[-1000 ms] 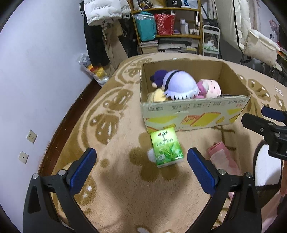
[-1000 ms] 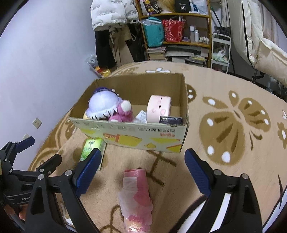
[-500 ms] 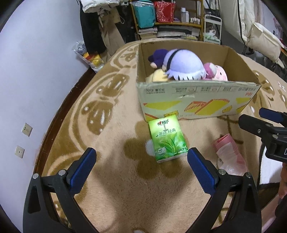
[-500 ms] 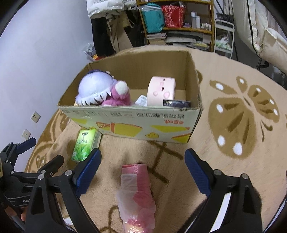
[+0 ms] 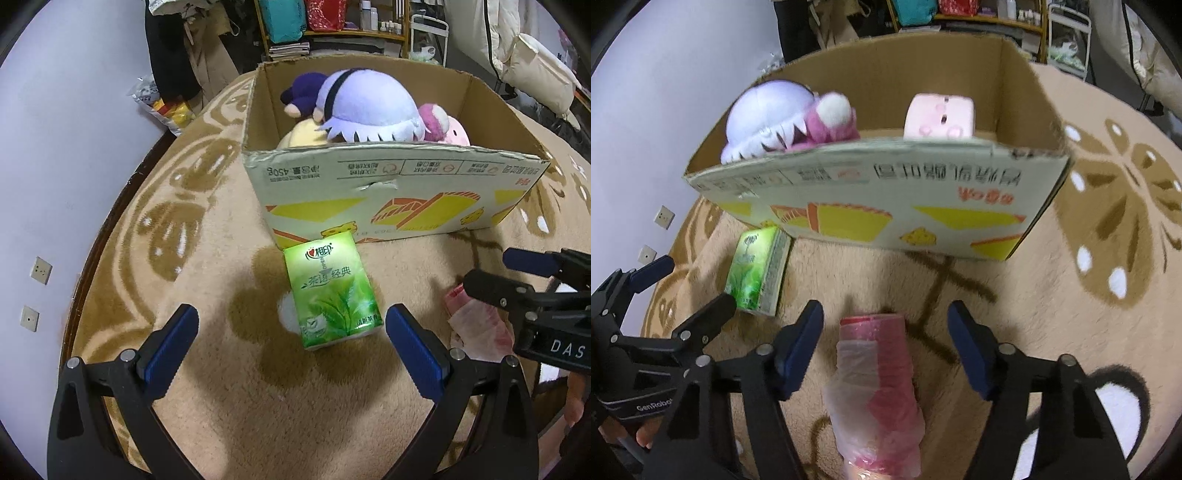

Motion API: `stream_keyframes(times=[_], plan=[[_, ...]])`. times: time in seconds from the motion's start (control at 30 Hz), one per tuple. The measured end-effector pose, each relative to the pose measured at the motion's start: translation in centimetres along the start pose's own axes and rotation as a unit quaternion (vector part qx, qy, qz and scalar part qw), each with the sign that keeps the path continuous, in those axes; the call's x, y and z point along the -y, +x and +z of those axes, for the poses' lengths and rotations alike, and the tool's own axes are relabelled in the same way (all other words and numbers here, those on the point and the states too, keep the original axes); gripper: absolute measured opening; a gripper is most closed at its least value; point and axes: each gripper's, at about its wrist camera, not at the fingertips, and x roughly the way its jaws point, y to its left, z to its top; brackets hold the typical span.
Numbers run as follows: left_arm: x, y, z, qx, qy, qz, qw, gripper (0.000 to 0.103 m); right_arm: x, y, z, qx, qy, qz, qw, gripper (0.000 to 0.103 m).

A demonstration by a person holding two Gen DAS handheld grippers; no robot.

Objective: Organize soft objects
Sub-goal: 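Move the left tool to the green tissue pack while the right tool approaches the pink wrapped roll, then close the left tool on the green tissue pack while the right tool grasps the pink wrapped roll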

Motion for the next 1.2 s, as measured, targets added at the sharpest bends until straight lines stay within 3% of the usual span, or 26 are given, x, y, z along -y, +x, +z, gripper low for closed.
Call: stream_keyframes(times=[0.73, 0.97, 1.03, 1.1, 1.2], plan=[[-0.3, 4.5, 1.2, -0.038, -0.014, -0.026, 0.9988, 0.1, -1.2, 3.9, -0.6, -0.052, -0.023, -0.002, 0.998, 0.068], [0.0, 6.0, 1.3, -0.052, -0.012, -0.034, 0.998, 0.086, -3.1, 4.6, -1.3, -0.056, -0.057, -0.027, 0.996, 0.066], [0.1, 6.1, 1.2, -0.051, -0.011, -0.038, 0.9979, 0.078, -3.6, 4.8, -1.5, -0.055, -0.063, -0.034, 0.996, 0.057], [0.0, 6.2, 1.2, -0.051, -0.014, -0.042, 0.9977, 0.075, -4.3, 5.1, -1.7, -0.056, -0.062, -0.033, 0.996, 0.046], [0.0, 6.1, 1.1, -0.051, -0.017, -0.053, 0.9971, 0.061, -5.2, 5.3, -1.9, -0.057, -0.063, -0.028, 0.996, 0.046]])
